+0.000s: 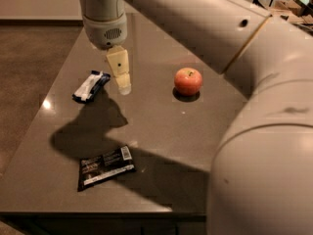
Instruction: Move rxbar blueberry near rxbar chocolate
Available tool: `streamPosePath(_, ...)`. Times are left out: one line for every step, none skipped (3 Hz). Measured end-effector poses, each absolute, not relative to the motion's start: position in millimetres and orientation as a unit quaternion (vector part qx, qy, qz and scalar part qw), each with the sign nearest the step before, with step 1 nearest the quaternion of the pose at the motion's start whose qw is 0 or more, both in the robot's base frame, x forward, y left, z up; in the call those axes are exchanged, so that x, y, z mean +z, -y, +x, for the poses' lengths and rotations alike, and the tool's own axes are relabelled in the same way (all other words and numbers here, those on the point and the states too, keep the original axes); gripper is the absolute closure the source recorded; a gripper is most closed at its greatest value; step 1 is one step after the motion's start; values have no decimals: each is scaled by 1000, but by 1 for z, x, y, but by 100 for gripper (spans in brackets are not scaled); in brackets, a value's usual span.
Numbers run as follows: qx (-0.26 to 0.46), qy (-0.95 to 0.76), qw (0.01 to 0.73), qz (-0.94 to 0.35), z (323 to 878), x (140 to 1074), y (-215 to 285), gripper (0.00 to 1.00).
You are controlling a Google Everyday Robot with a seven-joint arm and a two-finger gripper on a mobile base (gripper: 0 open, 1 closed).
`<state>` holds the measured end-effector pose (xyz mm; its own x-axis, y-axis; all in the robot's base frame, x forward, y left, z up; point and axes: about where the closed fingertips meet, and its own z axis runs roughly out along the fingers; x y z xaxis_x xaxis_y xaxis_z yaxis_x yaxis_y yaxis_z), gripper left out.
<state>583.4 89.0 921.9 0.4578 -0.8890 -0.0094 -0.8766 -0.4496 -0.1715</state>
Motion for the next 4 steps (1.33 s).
streamPosePath(-34, -489, 49, -870, 588, 892, -122, 0)
streamPosePath(-20, -469, 38, -882, 588, 876, -140, 0)
streamPosePath(-2, -455, 33, -890, 589, 867, -155, 0)
streamPosePath(14, -446, 38, -894, 596, 861, -166, 0)
